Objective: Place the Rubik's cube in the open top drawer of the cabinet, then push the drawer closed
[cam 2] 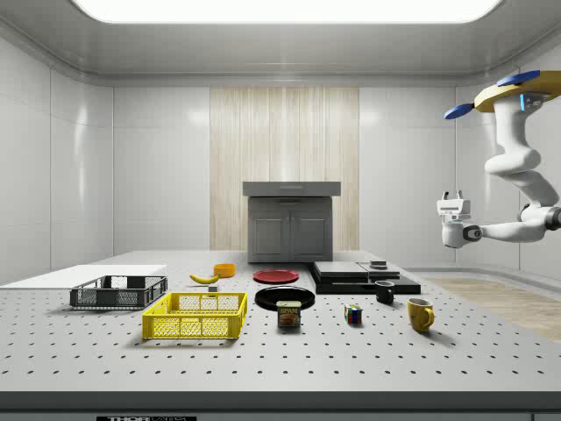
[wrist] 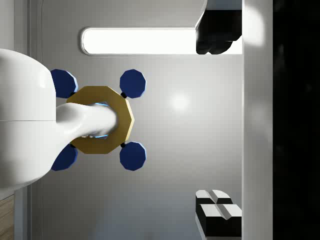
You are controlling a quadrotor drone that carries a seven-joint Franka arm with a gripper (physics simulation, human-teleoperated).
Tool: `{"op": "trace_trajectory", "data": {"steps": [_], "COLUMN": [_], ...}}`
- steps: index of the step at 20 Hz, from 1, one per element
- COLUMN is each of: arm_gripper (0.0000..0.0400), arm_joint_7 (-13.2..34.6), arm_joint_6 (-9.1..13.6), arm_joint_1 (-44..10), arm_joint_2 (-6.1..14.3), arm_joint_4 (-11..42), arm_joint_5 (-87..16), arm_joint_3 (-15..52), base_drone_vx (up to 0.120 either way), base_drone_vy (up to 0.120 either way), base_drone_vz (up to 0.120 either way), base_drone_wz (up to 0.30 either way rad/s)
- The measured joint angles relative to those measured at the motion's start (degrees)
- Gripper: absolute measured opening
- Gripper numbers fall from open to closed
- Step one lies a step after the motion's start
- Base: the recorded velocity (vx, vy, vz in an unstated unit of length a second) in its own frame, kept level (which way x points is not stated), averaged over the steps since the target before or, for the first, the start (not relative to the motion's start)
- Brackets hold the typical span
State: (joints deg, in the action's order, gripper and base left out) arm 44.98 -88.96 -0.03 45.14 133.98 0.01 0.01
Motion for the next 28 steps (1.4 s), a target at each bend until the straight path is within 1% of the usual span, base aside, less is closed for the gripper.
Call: {"op": "trace_trajectory", "data": {"steps": [3, 6, 9, 12, 17, 23, 26, 28], "arm_gripper": [0.04, 0.04, 0.04, 0.04, 0.04, 0.04, 0.04, 0.04], "arm_joint_7": [-0.05, -0.09, -0.11, -0.13, -0.15, -0.17, -0.18, -0.19], "arm_joint_6": [3.05, 5.61, 7.73, 9.27, 10.57, 10.93, 10.9, 10.85], "arm_joint_1": [-0.09, -0.16, -0.21, -0.26, -0.32, -0.37, -0.39, -0.41], "arm_joint_2": [-0.43, -1.45, -2.69, -3.7, -4.62, -4.89, -4.88, -4.84], "arm_joint_4": [-3.62, -7.33, -10.83, -13.51, -15.95, -16.84, -16.93, -16.94], "arm_joint_5": [0.03, 0.06, 0.08, 0.1, 0.12, 0.14, 0.14, 0.14], "arm_joint_3": [0.04, 0.08, 0.12, 0.14, 0.18, 0.21, 0.23, 0.24], "base_drone_vx": [0.0, 0.0, 0.0, 0.0, 0.0, 0.0, 0.013, 0.12], "base_drone_vy": [0.0, 0.0, 0.0, 0.0, 0.0, 0.0, 0.12, 0.12], "base_drone_vz": [0.0, 0.0, 0.0, 0.0, 0.0, 0.0, 0.0, 0.0], "base_drone_wz": [0.0, 0.0, 0.0, 0.0, 0.0, 0.0, 0.0, 0.0]}}
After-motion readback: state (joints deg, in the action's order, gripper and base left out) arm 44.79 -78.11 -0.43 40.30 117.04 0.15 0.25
